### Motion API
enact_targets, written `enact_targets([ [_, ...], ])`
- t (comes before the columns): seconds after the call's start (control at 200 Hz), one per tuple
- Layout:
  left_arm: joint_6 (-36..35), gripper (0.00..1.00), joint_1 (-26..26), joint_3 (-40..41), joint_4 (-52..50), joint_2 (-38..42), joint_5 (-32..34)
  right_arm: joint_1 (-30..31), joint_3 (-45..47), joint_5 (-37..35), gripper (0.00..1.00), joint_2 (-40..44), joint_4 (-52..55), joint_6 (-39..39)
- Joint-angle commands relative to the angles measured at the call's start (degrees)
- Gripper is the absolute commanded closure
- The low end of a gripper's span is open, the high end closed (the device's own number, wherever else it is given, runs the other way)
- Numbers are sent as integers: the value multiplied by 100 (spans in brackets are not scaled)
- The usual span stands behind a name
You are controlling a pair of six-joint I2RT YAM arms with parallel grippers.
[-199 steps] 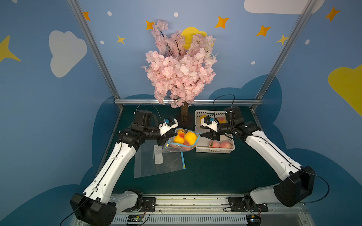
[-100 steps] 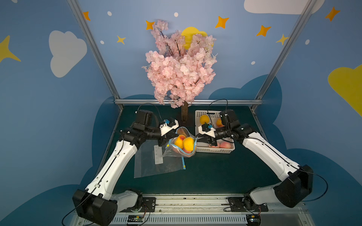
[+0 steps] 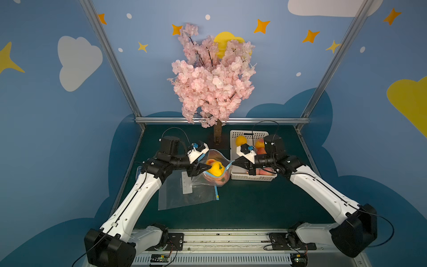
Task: Place the peach in a zip-top bag and seal the zipper
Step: Adjust the zipper food storage bag in the zipper food storage bag.
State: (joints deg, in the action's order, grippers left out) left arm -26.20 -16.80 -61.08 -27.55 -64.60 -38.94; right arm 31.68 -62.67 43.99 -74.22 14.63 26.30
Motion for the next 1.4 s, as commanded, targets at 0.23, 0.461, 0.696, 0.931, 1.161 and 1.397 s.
enact_targets([
  [0.23,1752,10,390,947,1439,1298,862,-187,-262,-1229,100,-543,-631,-1895],
  [0.461,2366,9,1191,2122,2355,1770,623,-292,-204,-984,100,-525,-734,-1708],
  [0.696,2170,16,1624,2237,2454,1403,-14,-366,-52,-781,100,-384,-973,-1628],
  [0.931,2137,33,2017,2082,2849,764,-903,-422,0,-596,100,-378,-1124,-1585],
  [1.161,1565,57,2049,2142,3105,516,-1513,-463,27,-538,100,-383,-1256,-1639],
  [1.397,1181,79,2049,2113,2935,527,-1619,-515,2,-666,100,-442,-1343,-1741],
])
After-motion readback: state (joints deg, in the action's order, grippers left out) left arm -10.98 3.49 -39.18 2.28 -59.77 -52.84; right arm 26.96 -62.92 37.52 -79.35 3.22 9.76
